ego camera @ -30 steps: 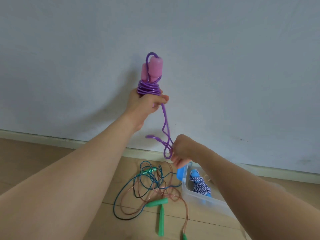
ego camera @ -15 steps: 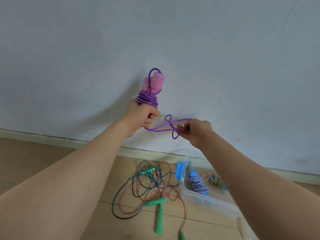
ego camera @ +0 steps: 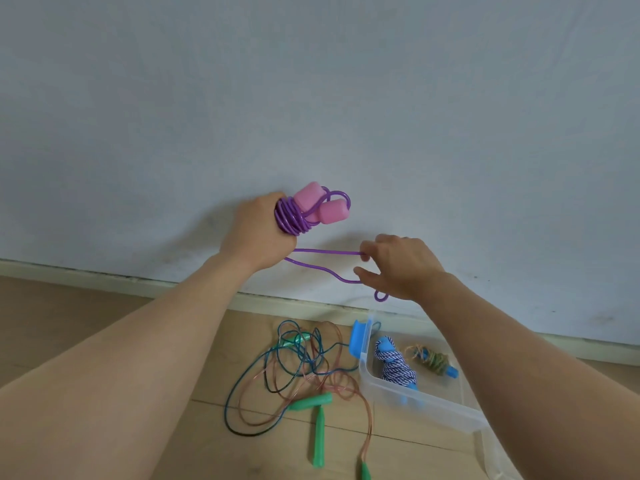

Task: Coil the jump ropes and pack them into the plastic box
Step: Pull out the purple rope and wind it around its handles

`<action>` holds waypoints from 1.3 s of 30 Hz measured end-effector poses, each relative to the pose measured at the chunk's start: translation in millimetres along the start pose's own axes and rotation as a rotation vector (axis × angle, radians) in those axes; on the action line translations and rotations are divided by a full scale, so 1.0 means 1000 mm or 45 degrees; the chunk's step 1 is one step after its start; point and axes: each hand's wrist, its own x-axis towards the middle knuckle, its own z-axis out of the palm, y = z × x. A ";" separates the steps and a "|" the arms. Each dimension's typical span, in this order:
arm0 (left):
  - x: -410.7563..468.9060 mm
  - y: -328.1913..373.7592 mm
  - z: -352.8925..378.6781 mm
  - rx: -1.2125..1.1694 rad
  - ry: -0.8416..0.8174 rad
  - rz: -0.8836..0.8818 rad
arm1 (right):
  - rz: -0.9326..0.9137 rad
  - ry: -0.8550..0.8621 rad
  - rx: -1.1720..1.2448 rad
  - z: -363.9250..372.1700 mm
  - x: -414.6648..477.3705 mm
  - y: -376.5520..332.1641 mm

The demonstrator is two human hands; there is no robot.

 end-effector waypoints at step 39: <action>0.000 -0.007 0.003 0.390 -0.320 -0.119 | -0.094 -0.448 -0.236 -0.007 0.002 -0.029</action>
